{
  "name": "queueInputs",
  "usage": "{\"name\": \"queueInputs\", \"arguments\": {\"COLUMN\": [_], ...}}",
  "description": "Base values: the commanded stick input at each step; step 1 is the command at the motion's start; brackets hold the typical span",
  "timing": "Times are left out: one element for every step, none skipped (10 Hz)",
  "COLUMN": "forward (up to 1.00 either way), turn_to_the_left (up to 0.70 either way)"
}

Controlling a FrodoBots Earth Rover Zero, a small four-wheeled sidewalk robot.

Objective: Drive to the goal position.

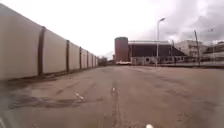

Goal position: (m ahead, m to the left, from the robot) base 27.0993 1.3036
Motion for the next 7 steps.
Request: {"name": "queueInputs", "arguments": {"forward": [0.60, 0.60, 0.60, 0.60, 0.60, 0.60, 0.60], "turn_to_the_left": [0.00, 0.00, 0.00, 0.00, 0.00, 0.00, 0.00]}}
